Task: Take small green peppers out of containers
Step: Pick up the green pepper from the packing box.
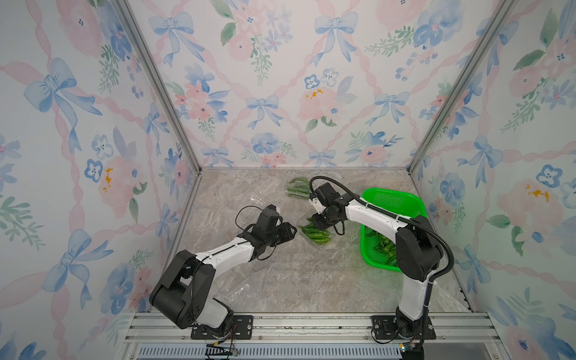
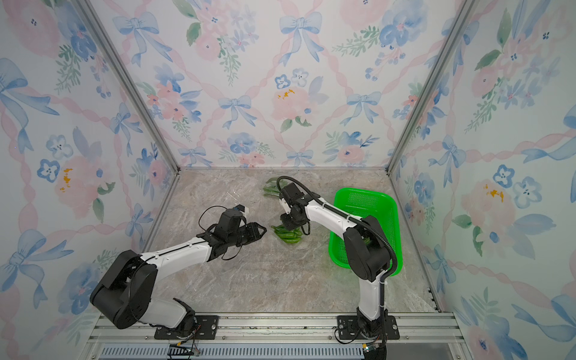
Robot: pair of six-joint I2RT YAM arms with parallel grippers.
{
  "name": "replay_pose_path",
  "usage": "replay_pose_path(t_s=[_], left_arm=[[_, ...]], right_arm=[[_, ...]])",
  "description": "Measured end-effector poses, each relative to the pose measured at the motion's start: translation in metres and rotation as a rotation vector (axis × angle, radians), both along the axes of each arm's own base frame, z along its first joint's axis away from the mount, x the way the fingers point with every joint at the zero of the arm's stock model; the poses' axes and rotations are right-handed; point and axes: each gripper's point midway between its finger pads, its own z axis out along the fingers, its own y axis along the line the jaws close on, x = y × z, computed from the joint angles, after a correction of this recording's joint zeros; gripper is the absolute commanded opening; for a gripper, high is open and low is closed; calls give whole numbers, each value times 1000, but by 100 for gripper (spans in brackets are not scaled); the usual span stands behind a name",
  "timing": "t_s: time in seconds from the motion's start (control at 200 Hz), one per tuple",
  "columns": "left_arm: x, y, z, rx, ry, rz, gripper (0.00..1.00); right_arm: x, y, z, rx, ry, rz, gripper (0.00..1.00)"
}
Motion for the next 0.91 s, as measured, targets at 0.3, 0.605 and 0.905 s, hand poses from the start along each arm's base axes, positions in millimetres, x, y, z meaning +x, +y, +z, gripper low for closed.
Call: replay_pose_path(t_s=[0.3, 0.605, 0.905], left_arm=[[2, -1, -2, 9, 0, -6, 45], [5, -3, -5, 13, 5, -12, 44], [5, -5, -8, 15, 15, -20, 44]], right_arm=[[-1, 0, -15, -26, 35, 1, 37], [4, 5, -21, -41, 33, 13, 38], [17, 19, -22, -49, 8, 57, 42]])
